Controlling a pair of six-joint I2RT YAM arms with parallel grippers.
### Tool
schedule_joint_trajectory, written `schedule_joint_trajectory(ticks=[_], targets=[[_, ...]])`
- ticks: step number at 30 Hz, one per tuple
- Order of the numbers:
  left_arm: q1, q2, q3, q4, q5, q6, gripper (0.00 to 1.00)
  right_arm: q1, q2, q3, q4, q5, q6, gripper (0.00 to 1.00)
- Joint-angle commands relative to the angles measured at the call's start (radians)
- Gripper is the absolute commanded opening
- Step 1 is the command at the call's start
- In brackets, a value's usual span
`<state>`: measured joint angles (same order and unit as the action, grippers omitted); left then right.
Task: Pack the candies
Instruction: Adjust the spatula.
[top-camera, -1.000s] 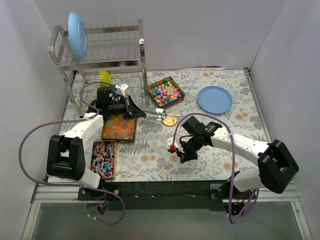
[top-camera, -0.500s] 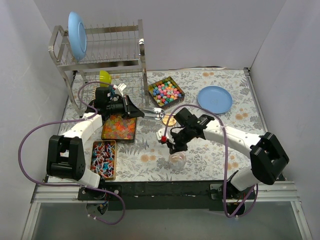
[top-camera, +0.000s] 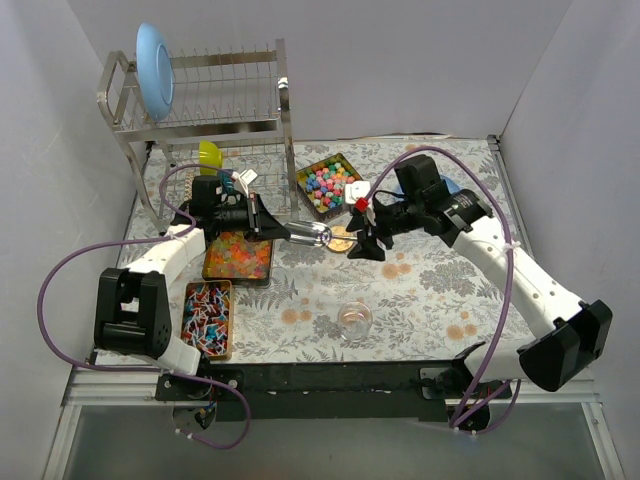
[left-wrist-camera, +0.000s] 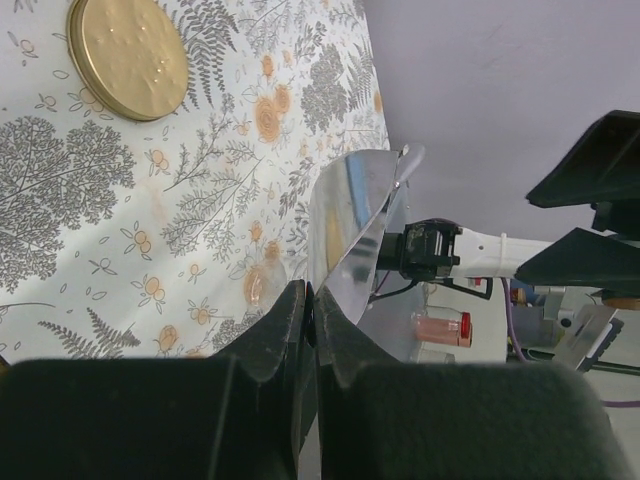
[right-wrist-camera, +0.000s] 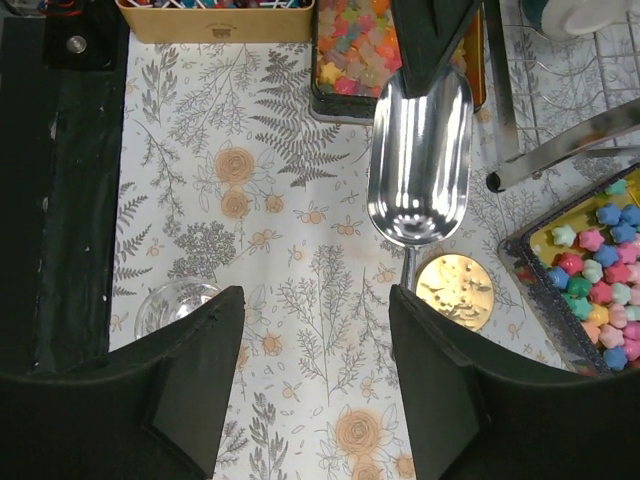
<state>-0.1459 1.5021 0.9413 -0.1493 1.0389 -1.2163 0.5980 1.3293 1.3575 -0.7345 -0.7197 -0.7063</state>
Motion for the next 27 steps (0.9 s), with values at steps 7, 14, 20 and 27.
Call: schedule_joint_trajectory(ticks=[7,14,20,27], targets=[[0.003,-0.025,0.002,0.057,0.092,-0.034,0.0,0.006,0.074,-0.063,0.162,0.031,0.019,0.66],[0.003,-0.033,-0.021,0.085,0.098,-0.06,0.0,0.006,0.107,-0.07,0.201,0.055,0.014,0.63],[0.002,-0.034,-0.022,0.094,0.102,-0.077,0.0,0.006,0.122,-0.093,0.207,0.049,0.01,0.56],[0.003,-0.036,-0.035,0.114,0.115,-0.101,0.0,0.008,0.11,-0.132,0.276,0.072,0.017,0.44]])
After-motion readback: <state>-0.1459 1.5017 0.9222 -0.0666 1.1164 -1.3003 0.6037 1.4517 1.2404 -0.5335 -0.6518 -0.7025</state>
